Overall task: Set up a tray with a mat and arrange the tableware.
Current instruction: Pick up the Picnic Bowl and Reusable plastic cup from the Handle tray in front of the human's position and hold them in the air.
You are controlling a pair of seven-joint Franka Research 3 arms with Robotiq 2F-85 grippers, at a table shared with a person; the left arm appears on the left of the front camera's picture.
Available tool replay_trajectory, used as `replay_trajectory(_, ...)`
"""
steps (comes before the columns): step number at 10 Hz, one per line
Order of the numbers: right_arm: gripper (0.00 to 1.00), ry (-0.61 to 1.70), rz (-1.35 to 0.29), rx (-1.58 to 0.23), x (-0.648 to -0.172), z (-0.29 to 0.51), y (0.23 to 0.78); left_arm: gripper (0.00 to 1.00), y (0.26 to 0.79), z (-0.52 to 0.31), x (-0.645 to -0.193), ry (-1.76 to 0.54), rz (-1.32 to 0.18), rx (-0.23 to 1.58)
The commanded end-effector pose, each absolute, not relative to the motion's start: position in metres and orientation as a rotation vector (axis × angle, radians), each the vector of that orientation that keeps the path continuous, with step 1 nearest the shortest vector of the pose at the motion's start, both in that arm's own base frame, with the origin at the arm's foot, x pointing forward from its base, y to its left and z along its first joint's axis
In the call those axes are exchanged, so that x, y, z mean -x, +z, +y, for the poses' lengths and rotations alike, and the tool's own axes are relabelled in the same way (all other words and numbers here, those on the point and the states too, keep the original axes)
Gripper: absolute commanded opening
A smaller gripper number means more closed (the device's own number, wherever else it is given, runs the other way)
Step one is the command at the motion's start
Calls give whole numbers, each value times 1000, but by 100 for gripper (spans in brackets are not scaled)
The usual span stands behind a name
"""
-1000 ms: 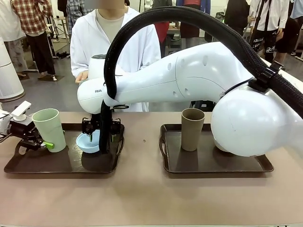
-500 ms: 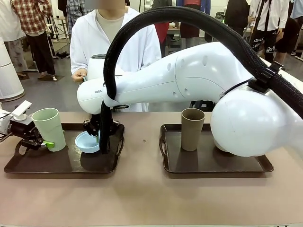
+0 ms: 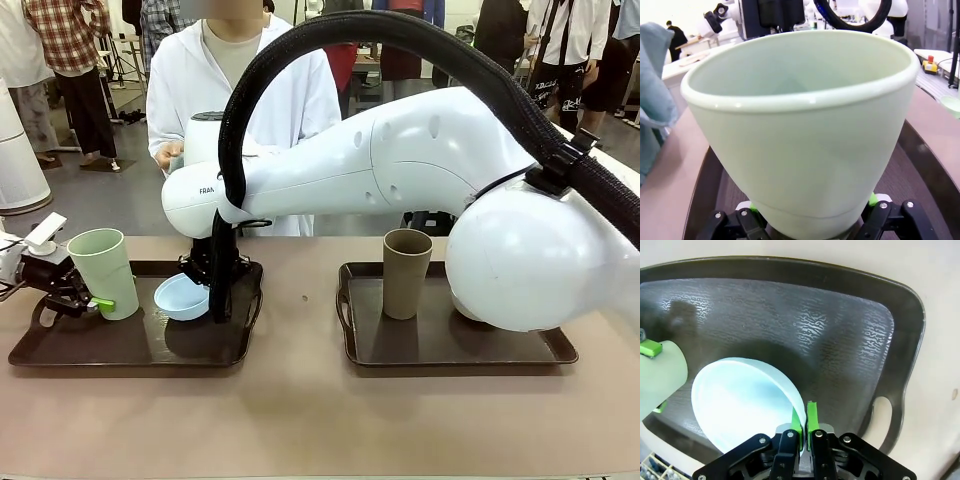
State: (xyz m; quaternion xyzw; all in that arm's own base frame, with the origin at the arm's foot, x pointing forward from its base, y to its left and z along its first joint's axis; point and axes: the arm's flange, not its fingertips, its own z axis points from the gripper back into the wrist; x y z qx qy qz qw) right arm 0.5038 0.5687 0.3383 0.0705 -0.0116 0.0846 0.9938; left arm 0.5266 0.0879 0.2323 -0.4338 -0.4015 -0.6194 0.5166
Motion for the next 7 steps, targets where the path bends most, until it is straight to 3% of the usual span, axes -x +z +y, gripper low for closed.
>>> replay_trajectory(1,0,145,3,-104,-502,566,347,0,231,91,-522,-1507,-986,991)
replay_trajectory(3,0,200,-4,-193,-469,551,413,0,278,93,-503,-1518,-985,1011)
replay_trajectory(7,0,165,-124,-169,-420,542,530,0,382,83,-461,-1624,-1019,902)
